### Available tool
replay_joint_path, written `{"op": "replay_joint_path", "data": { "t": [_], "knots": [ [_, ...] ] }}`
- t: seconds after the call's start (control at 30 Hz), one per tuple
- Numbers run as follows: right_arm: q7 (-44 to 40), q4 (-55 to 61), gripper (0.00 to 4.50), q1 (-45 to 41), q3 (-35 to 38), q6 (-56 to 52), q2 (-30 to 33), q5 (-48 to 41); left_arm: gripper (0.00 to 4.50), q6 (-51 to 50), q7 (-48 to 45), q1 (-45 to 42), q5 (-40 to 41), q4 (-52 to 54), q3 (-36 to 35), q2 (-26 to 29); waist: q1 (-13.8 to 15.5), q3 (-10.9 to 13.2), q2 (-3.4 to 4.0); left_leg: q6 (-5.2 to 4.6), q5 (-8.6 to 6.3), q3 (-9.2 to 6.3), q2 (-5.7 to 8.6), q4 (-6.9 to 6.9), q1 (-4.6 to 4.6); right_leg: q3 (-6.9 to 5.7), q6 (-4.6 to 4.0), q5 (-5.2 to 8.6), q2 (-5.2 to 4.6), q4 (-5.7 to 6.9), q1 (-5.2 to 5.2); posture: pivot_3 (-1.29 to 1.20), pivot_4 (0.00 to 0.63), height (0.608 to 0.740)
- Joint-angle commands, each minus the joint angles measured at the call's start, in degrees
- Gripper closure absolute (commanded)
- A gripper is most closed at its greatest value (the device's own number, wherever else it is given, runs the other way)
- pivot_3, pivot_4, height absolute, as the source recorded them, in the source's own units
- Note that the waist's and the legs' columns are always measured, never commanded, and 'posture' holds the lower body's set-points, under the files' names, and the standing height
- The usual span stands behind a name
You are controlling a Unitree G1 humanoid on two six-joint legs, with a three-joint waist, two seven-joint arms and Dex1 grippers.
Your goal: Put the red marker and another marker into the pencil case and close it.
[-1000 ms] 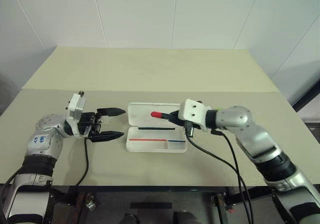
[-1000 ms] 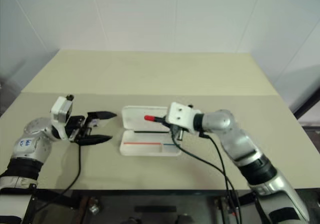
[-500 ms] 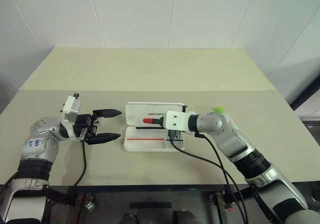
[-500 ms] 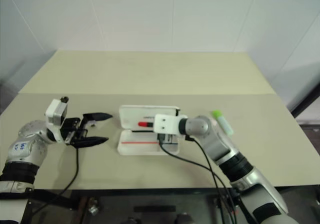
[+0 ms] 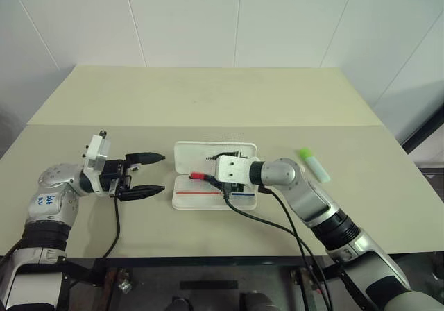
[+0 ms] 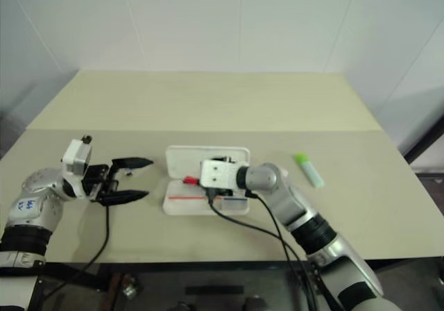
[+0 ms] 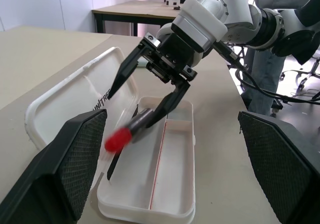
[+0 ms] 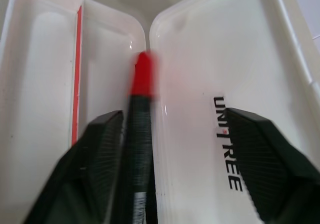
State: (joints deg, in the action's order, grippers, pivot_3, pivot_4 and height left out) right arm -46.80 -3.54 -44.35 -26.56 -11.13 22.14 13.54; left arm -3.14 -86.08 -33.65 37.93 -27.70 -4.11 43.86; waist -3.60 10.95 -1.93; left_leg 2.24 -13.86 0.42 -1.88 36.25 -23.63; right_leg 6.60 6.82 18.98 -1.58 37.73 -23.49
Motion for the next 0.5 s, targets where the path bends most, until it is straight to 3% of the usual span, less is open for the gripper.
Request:
{"op": "replay_joint_path", "data": {
  "t": [0.03,0.5],
  "knots": [
    [-0.8,3.6,0.04,0.7,2.8,-0.7,1.1,-1.4,0.00,0.2,-6.0,-0.6,-0.1,1.2,-1.6,0.1,0.0,0.0,0.00,0.00,0.00,0.00,0.00,0.00,0.00,0.00,0.00,0.00,0.00,0.00,0.00,0.00,0.150,0.740],
    [-9.3,25.8,0.04,10.2,13.4,-16.8,8.5,-17.7,0.00,-0.8,-5.5,-0.2,0.3,3.1,-1.4,-1.6,0.3,0.0,-0.01,0.00,0.00,-0.04,0.00,0.01,-0.01,-0.02,-0.01,0.00,-0.01,0.00,0.02,0.00,0.150,0.740]
  ]
}}
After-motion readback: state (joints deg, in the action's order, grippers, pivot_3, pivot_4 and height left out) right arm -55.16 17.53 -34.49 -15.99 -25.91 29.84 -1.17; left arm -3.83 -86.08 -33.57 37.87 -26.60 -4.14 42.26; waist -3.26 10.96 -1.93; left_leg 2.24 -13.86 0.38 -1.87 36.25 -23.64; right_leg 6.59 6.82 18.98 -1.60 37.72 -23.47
